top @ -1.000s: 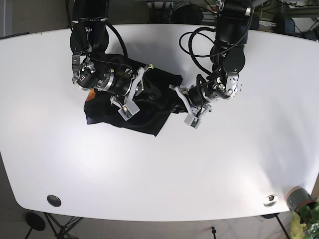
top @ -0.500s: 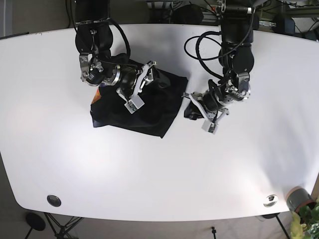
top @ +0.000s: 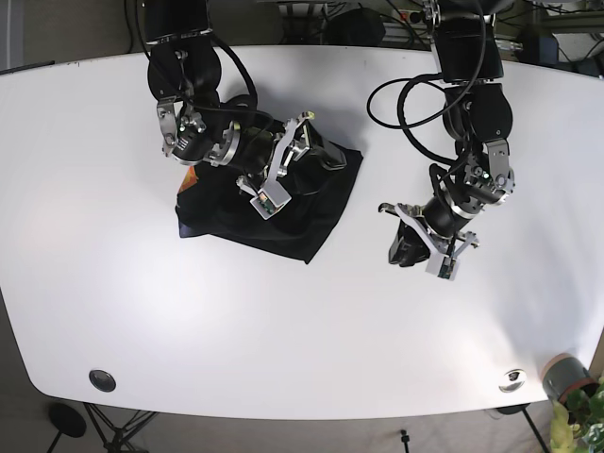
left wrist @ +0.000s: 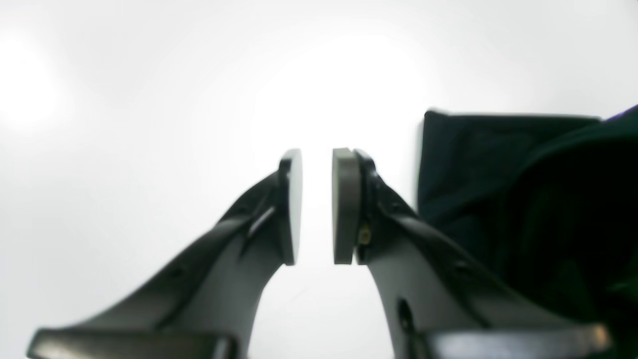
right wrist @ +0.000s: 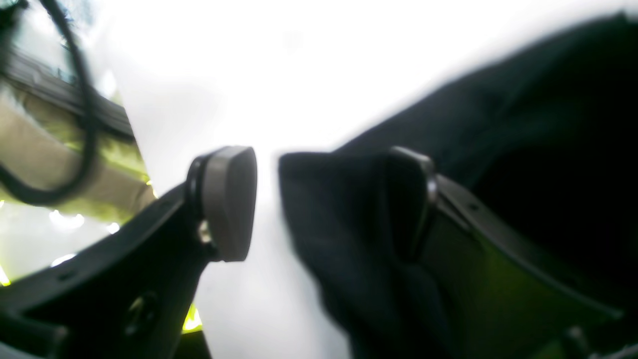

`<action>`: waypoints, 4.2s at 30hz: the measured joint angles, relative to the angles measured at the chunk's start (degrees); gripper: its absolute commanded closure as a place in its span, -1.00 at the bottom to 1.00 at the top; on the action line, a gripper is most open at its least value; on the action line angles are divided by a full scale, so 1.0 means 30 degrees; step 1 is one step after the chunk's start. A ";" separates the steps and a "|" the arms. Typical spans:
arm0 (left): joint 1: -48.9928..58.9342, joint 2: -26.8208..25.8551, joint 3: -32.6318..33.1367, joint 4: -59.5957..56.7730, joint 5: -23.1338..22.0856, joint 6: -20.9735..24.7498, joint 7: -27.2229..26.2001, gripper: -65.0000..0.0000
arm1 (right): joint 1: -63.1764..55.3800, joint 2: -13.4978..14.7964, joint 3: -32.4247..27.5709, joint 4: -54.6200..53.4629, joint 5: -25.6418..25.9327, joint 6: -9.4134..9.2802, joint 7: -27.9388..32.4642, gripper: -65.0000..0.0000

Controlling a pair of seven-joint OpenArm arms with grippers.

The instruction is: Fold the T-shirt properly

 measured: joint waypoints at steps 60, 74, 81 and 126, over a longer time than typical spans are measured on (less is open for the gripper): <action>0.2958 -0.1814 0.6703 -0.0342 -0.0022 -0.0007 -0.1457 0.74 | 0.3614 0.1807 0.3002 -0.1872 -0.3381 0.0211 -0.0299 0.82; 0.3155 -0.1705 0.5246 0.2324 -0.0102 -0.0058 -0.1756 0.75 | 0.4291 0.1778 0.3002 0.0219 -0.3388 0.0102 -0.0532 0.81; 0.3242 -0.1661 0.4320 0.3432 -0.0131 -0.0073 -0.1268 0.75 | 0.5501 0.1209 0.2907 -0.0685 -0.3315 0.0160 -0.0342 0.80; 0.3898 -0.2251 0.2018 0.2805 -0.0124 -0.0080 -0.0342 0.74 | 0.7038 0.0197 0.2237 -0.6025 -0.3519 0.0073 0.4204 -0.33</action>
